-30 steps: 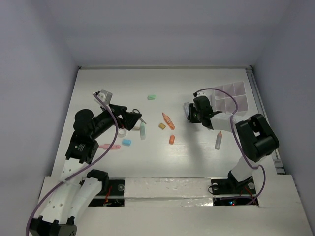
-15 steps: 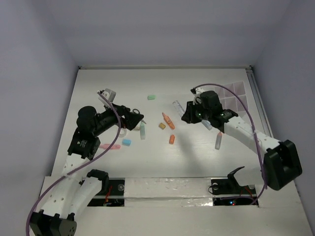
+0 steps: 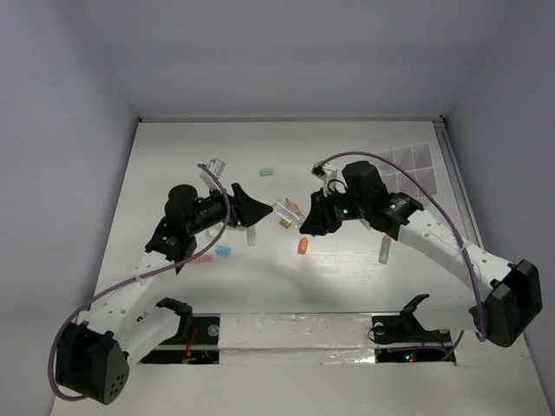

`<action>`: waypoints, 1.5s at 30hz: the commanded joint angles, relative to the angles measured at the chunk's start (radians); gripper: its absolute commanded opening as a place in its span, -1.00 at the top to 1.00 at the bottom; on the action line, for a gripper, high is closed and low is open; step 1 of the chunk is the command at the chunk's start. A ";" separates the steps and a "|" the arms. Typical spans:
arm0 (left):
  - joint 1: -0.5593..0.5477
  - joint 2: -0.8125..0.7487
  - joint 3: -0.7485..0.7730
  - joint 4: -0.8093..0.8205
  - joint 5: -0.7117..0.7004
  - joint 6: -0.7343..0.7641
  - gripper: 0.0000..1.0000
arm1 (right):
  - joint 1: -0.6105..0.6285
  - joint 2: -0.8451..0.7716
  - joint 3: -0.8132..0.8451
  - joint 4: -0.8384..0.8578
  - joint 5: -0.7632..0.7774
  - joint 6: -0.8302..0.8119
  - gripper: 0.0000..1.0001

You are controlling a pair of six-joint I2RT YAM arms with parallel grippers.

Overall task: Sort the stationery into containers
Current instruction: Place the stationery in the storage box.

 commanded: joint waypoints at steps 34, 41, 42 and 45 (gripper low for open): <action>-0.081 0.017 0.045 0.085 0.273 0.003 -0.11 | 0.016 0.128 0.176 0.007 -0.430 -0.120 1.00; -0.081 -0.006 0.054 0.066 0.278 0.009 0.76 | 0.016 0.163 0.197 -0.036 -0.436 -0.156 1.00; -0.081 -0.006 0.054 0.068 0.281 0.008 0.82 | 0.016 0.166 0.197 -0.041 -0.434 -0.159 1.00; -0.081 -0.006 0.053 0.077 0.287 -0.001 1.00 | 0.007 0.169 0.194 -0.035 -0.425 -0.163 1.00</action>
